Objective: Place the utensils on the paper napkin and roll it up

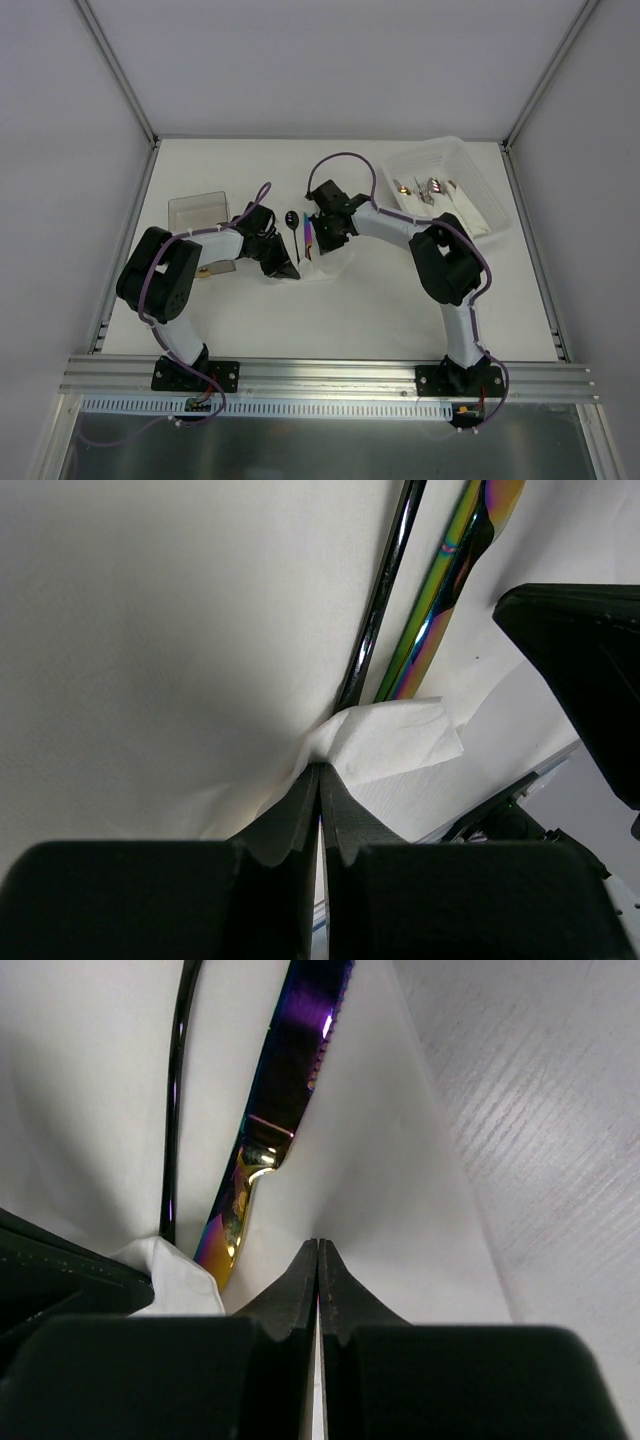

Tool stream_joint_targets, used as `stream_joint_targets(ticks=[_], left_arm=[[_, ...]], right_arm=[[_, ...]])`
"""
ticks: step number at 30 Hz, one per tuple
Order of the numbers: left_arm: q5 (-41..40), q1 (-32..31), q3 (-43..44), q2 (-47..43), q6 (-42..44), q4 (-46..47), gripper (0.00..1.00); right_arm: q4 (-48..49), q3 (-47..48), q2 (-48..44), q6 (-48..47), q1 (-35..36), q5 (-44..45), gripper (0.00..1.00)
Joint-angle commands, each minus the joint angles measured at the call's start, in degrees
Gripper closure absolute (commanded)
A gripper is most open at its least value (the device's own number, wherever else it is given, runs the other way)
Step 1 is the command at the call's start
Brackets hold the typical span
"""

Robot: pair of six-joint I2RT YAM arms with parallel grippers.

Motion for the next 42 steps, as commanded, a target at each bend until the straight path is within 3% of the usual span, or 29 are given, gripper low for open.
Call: stream_joint_targets(ticks=[1, 6, 28, 42], left_arm=[[-2.2, -0.5, 0.1, 1.1, 0.1, -0.5, 0.98], [-2.6, -0.5, -0.1, 0.8, 0.2, -0.5, 0.98], [-2.8, -0.5, -0.4, 1.1, 0.3, -0.5, 0.98], [-2.7, -0.5, -0.6, 0.8, 0.2, -0.6, 0.97]], right_arm=[[-1.4, 3.3, 0.9, 2.9, 0.8, 1.4, 1.00], [-2.1, 3.9, 1.5, 4.1, 1.2, 1.5, 0.99], [-7.6, 8.3, 5.8, 7.0, 1.7, -0.3, 0.62], [-8.6, 8.5, 7.4, 8.5, 1.8, -2.1, 0.53]])
